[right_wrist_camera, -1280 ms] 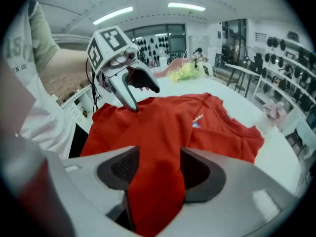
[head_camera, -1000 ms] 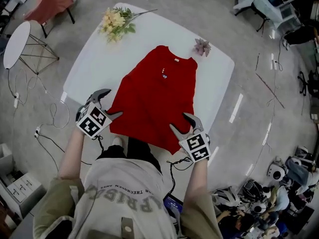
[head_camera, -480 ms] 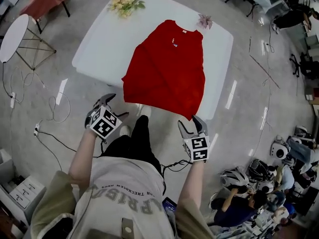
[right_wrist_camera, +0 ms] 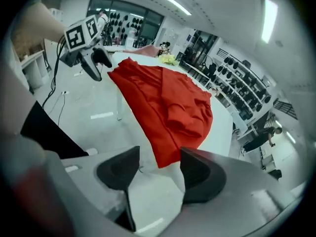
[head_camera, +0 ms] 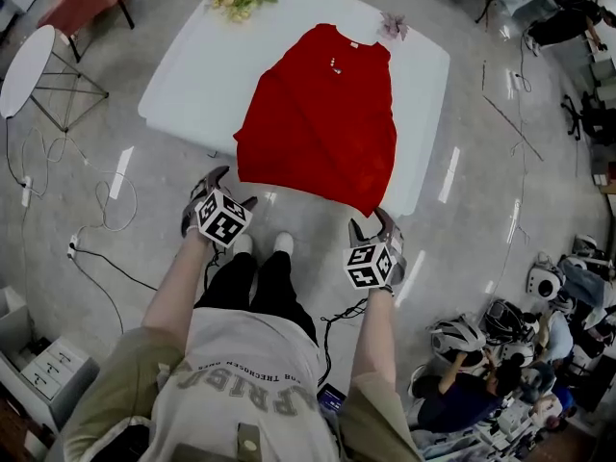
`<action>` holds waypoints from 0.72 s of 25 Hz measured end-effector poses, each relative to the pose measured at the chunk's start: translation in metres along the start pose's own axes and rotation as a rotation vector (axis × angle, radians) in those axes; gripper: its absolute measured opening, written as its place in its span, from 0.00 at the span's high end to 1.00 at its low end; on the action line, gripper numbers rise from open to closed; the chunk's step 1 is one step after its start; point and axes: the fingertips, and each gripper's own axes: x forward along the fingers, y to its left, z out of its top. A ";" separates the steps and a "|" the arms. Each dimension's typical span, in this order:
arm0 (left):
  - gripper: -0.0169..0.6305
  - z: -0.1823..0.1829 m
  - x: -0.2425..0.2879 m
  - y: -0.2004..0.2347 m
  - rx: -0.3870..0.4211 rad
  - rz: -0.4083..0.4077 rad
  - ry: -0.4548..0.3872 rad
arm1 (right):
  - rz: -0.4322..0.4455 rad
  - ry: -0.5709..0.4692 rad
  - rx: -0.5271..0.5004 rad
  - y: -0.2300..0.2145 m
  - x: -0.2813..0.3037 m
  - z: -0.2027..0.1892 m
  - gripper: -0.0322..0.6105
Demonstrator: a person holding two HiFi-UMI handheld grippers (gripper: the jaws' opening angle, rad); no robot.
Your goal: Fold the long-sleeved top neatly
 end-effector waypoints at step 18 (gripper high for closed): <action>0.73 0.020 0.022 0.015 -0.062 0.130 -0.015 | -0.048 0.000 -0.277 -0.021 0.017 -0.011 0.65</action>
